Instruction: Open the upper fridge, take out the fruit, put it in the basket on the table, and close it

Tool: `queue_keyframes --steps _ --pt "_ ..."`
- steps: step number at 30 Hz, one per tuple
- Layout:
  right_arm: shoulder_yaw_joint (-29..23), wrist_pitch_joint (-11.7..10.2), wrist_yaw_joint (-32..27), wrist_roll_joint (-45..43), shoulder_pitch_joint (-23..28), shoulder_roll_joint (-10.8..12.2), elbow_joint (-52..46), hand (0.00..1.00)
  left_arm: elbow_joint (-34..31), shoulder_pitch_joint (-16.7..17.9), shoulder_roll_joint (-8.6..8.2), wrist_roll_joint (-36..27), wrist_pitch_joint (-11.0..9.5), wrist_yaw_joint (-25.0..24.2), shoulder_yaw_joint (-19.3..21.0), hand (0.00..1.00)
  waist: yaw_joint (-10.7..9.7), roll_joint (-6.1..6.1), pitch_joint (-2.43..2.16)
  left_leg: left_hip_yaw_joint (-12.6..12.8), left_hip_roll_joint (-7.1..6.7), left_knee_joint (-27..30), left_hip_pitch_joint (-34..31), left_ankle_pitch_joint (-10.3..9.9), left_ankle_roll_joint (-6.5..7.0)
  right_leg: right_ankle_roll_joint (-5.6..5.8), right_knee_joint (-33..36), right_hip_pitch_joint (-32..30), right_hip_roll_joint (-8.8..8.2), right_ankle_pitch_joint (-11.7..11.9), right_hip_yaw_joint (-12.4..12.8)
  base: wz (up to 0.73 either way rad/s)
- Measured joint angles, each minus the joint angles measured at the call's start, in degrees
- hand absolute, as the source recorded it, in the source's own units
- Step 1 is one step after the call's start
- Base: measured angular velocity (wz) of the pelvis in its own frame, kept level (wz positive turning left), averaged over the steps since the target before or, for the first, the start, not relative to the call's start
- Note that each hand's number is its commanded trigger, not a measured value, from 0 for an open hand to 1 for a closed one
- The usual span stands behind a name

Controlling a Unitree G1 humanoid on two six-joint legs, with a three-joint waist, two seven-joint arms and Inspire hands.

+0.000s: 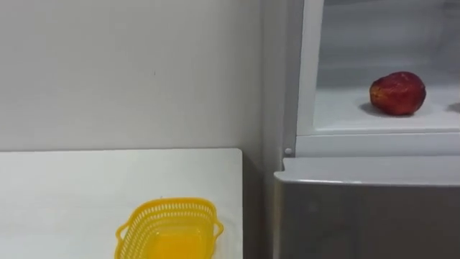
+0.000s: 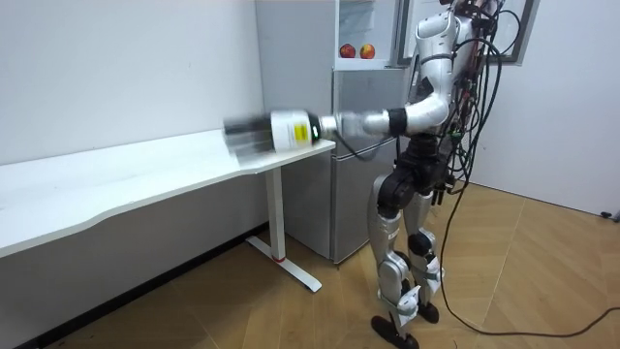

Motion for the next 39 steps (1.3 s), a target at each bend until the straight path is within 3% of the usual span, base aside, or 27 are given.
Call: queue_keyframes --steps 2,5,9,11,16,23,31,36,39 --pt "-1.90 0.03 0.49 -0.02 -0.54 -0.26 0.14 0.00 11.86 -0.24 -0.08 -0.71 0.09 -1.46 -2.09 0.00 -0.30 -0.53 0.04 -0.41 0.02 -0.25 0.48 0.00 0.02 0.00 -0.05 0.53 -0.04 0.00 0.07 0.05" --pt "-2.55 0.08 1.24 -0.04 -0.56 -0.39 0.29 0.00 21.12 -0.12 -0.11 -4.14 1.18 -4.22 -3.24 0.00 -0.73 -0.73 0.10 -0.50 0.07 -0.28 0.85 -0.08 0.10 0.01 0.04 0.89 -0.01 0.00 0.19 0.02" --pt "-2.54 0.61 1.23 0.28 -0.81 -0.38 2.24 0.00 32.02 -0.67 -0.10 -3.69 1.81 -7.52 -3.43 0.00 -0.54 -0.39 0.40 -0.43 0.10 -0.72 2.20 -0.12 0.15 0.02 -0.07 2.07 0.02 0.00 0.30 0.00" --pt "-2.57 1.22 1.02 1.53 -0.92 -0.25 2.48 0.00 35.81 -0.86 -0.67 -1.55 3.15 -9.93 -3.45 0.00 -0.80 0.25 0.36 -0.43 0.13 -0.97 2.81 -0.23 0.14 0.07 -0.18 2.61 0.04 -0.04 0.50 0.00" --pt "-3.73 1.29 -1.32 8.81 -2.58 -0.18 4.60 0.00 36.92 -2.10 -0.79 7.88 5.74 -12.57 -7.81 0.00 -2.97 0.11 0.34 -0.09 -0.03 -0.21 1.44 -0.10 -0.05 -0.18 -0.09 1.67 -0.06 -0.57 1.17 0.02" --pt "-12.79 0.97 -8.61 31.49 -3.14 0.16 0.67 0.00 37.05 -4.47 -0.89 19.94 5.93 -15.05 -8.83 0.00 -8.07 -1.42 0.27 1.18 -0.01 -0.31 1.68 -0.11 -0.15 -0.30 -0.09 1.71 0.14 -0.89 1.59 -0.04" --pt "-22.02 -1.06 -18.58 43.64 -5.62 -0.33 -10.81 0.00 37.05 -4.29 -0.38 25.54 6.05 -17.37 -8.73 0.00 -9.58 -3.01 0.13 2.68 -0.03 -0.78 2.20 -0.13 -0.10 -0.21 0.21 1.05 0.27 -0.91 3.20 -0.11" --pt "-24.48 -2.10 -27.31 43.06 -6.55 -0.56 -20.57 0.00 36.23 -3.09 -0.05 27.93 6.14 -17.85 -8.64 0.00 -9.82 -3.94 0.11 2.65 -0.07 -1.13 1.95 -0.13 -0.10 -0.11 0.06 0.75 0.25 -0.97 3.07 0.00" --pt "-25.51 -2.81 -33.24 37.57 -6.59 -0.72 -31.18 0.00 36.00 -2.40 0.19 31.39 6.18 -18.24 -8.70 0.00 -9.77 -3.95 0.19 2.61 -0.09 -1.24 1.78 -0.13 -0.09 -0.06 0.08 0.57 0.27 -1.01 3.16 0.00"
